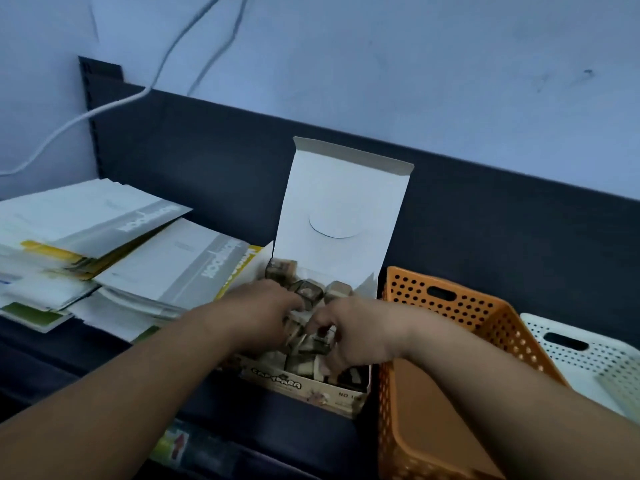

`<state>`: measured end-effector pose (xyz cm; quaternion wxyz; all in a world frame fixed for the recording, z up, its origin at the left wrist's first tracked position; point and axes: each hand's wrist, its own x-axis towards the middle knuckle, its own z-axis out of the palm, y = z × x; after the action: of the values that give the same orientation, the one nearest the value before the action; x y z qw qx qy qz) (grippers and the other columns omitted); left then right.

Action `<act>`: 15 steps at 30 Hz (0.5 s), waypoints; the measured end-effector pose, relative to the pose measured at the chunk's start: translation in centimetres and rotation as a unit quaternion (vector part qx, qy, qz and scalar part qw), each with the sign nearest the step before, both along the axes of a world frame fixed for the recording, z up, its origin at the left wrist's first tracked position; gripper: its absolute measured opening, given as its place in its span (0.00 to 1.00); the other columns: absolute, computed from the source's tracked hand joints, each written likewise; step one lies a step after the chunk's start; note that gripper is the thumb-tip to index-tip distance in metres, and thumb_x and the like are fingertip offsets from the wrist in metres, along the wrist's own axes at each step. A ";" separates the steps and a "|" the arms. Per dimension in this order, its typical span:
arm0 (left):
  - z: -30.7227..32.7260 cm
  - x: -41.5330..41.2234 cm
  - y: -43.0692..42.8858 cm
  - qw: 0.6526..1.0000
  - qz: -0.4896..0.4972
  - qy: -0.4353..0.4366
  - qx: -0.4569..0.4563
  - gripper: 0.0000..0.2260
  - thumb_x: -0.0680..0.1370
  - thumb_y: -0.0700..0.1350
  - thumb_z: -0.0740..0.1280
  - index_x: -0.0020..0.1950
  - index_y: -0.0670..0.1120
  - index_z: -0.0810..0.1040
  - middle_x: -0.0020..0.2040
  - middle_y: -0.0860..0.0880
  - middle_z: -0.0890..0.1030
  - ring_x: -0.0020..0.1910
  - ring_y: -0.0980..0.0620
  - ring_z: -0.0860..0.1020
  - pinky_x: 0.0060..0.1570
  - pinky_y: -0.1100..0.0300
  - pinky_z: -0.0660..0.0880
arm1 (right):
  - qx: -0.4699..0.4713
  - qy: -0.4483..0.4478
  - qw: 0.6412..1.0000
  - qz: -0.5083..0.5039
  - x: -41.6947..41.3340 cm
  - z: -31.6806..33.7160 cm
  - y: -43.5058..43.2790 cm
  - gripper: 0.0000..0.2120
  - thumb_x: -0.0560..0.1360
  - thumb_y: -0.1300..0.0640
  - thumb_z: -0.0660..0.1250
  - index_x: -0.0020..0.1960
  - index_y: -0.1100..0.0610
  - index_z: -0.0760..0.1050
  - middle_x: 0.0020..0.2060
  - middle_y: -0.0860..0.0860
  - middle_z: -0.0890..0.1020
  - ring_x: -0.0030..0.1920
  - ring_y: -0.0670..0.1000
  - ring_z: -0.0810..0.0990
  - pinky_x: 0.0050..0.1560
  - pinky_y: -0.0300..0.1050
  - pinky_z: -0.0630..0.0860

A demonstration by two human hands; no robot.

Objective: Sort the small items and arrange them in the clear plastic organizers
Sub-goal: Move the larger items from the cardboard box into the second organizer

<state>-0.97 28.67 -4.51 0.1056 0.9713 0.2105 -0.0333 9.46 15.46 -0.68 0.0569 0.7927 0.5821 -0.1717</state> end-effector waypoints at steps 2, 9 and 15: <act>-0.3 0.3 0.3 1.000 -0.006 0.019 0.009 0.22 0.72 0.48 0.65 0.65 0.62 0.71 0.66 0.48 0.70 0.64 0.45 0.71 0.60 0.52 0.72 | 0.012 0.003 1.000 -0.006 -0.2 -0.2 -0.1 0.22 0.75 0.52 0.68 0.68 0.46 0.71 0.60 0.49 0.77 0.55 0.49 0.76 0.54 0.43 0.76; -1.3 0.9 0.8 1.000 -0.007 0.005 0.002 0.23 0.70 0.53 0.69 0.63 0.62 0.70 0.63 0.46 0.69 0.63 0.44 0.71 0.61 0.50 0.71 | 0.025 0.024 0.999 -0.030 -0.7 -0.6 -0.2 0.16 0.72 0.50 0.71 0.59 0.46 0.75 0.50 0.47 0.79 0.47 0.48 0.78 0.44 0.43 0.78; -1.3 0.1 1.5 0.987 0.002 -0.091 -0.136 0.22 0.71 0.49 0.74 0.62 0.60 0.72 0.58 0.56 0.76 0.54 0.55 0.75 0.55 0.58 0.74 | 0.016 0.027 0.999 -0.037 -0.8 -0.8 0.2 0.12 0.73 0.53 0.71 0.55 0.50 0.75 0.47 0.48 0.79 0.36 0.45 0.74 0.36 0.42 0.72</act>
<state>-0.86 30.18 -5.77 0.2557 0.9464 0.1957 0.0268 8.69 15.62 -1.52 0.0223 0.8097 0.5561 -0.1859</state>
